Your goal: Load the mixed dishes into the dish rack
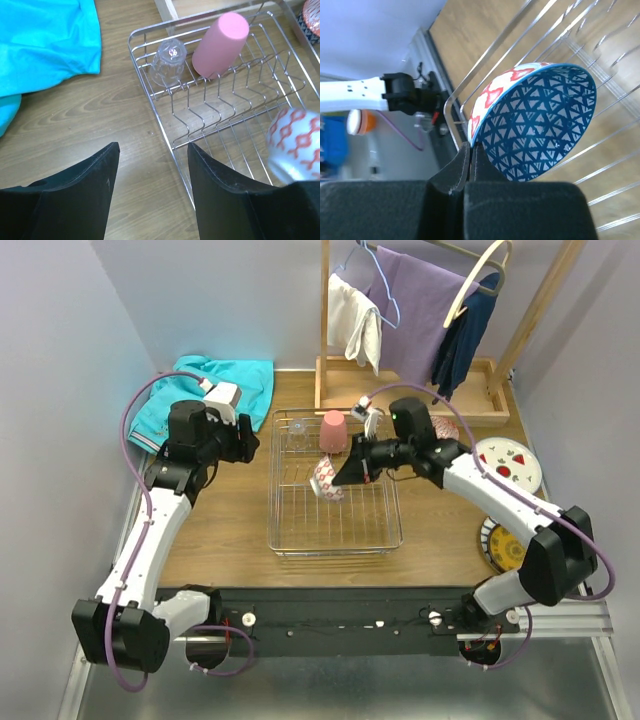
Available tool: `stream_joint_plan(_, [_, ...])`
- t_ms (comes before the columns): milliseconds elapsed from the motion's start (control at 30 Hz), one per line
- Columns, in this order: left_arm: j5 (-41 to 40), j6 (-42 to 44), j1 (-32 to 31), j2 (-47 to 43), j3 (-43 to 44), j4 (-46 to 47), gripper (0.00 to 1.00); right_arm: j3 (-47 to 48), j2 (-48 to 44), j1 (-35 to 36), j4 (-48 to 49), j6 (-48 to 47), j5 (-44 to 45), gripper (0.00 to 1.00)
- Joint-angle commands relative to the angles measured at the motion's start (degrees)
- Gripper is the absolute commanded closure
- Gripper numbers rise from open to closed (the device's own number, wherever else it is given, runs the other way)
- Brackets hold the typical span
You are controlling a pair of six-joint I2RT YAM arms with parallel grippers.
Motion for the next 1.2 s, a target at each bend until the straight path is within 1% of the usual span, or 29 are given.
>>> stream_joint_plan(0, [0.99,0.88,0.32,4.83,0.99,-4.37,0.39,-11.9,-5.08,2.44,32.33,23.37,0.77,0.99])
stream_joint_plan(33, [0.9,1.06,0.32,5.54,0.9,-4.73,0.4,-13.48,-4.82,2.88,34.62,26.88,1.57,1.0])
stream_joint_plan(67, [0.73,1.15,0.32,6.16,0.56,-4.64,0.41,-15.24,-4.47,4.1,37.25,27.52,2.79,0.99])
stream_joint_plan(133, [0.73,1.5,0.32,7.48,0.02,-4.29,0.41,-17.44,-4.03,5.08,39.46,29.36,4.56,1.0])
stream_joint_plan(167, [0.64,1.41,0.32,7.57,0.02,-3.94,0.41,-18.59,-3.85,5.08,43.74,30.68,5.35,1.0])
stream_joint_plan(267, [0.82,1.59,0.32,7.48,-0.33,-3.41,0.41,-20.18,-1.57,5.34,46.85,33.76,6.4,1.0])
stream_joint_plan(433, [0.2,2.11,0.32,5.9,-2.08,-3.76,0.41,-19.74,1.33,5.52,47.12,38.15,9.75,1.0])
stream_joint_plan(567, [-0.24,1.68,0.32,4.5,-3.14,-3.76,0.41,-18.78,3.09,6.57,41.43,40.44,15.01,0.99])
stream_joint_plan(833, [-0.86,2.64,0.32,2.21,-4.1,-4.29,0.41,-19.48,6.43,10.26,43.7,40.8,15.73,1.0])
stream_joint_plan(933, [-0.42,1.94,0.32,0.99,-5.07,-4.11,0.41,-19.83,6.79,10.62,41.42,40.8,16.51,1.0])
stream_joint_plan(1100, [0.38,1.32,0.32,-0.34,-6.65,-4.03,0.4,-23.6,5.65,10.79,39.22,41.06,16.69,1.0])
stream_joint_plan(1167, [0.38,1.24,0.32,-0.86,-7.01,-4.11,0.4,-26.5,4.51,10.79,38.6,40.71,16.34,0.99])
